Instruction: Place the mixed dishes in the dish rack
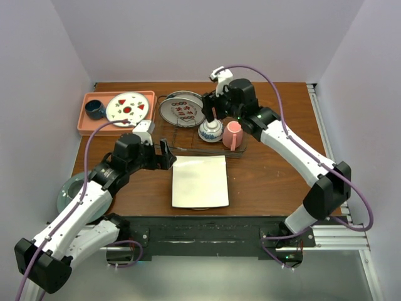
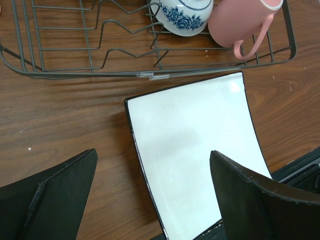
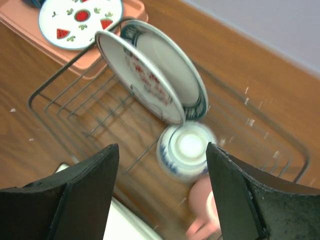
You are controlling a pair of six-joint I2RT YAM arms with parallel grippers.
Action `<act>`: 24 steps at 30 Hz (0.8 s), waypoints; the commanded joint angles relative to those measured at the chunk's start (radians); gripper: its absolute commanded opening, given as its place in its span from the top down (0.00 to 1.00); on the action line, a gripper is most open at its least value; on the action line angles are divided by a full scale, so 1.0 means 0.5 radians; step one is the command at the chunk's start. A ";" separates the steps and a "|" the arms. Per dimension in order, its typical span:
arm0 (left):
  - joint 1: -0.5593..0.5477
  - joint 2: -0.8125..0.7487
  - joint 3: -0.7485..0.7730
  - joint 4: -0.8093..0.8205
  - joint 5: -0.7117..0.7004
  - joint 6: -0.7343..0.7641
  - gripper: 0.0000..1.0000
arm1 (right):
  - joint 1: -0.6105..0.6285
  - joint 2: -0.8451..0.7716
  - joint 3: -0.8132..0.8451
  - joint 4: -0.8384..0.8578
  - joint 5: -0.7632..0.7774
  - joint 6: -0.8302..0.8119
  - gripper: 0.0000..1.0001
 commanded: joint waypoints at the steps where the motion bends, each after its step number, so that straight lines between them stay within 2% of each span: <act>1: 0.014 -0.003 -0.075 0.169 0.086 0.018 0.00 | -0.004 -0.245 -0.224 -0.285 0.178 0.582 0.25; 4: 0.014 0.000 -0.137 0.214 0.120 -0.010 0.00 | -0.007 -0.506 -0.540 -0.245 0.169 0.760 0.18; 5: 0.014 0.000 -0.158 0.224 0.126 -0.019 0.00 | -0.004 -0.583 -0.687 -0.245 0.148 0.778 0.01; 9: 0.014 0.024 -0.247 0.303 0.129 -0.077 0.00 | -0.004 -0.972 -1.050 -0.141 0.046 0.907 0.01; 14: 0.014 0.098 -0.398 0.435 0.187 -0.163 0.02 | -0.004 -1.163 -1.443 -0.070 -0.083 1.122 0.02; 19: 0.011 0.223 -0.505 0.586 0.264 -0.228 0.07 | -0.007 -1.108 -1.716 0.166 -0.208 1.214 0.11; 24: 0.011 0.300 -0.557 0.672 0.322 -0.258 0.12 | -0.007 -0.930 -1.778 0.365 -0.310 1.257 0.16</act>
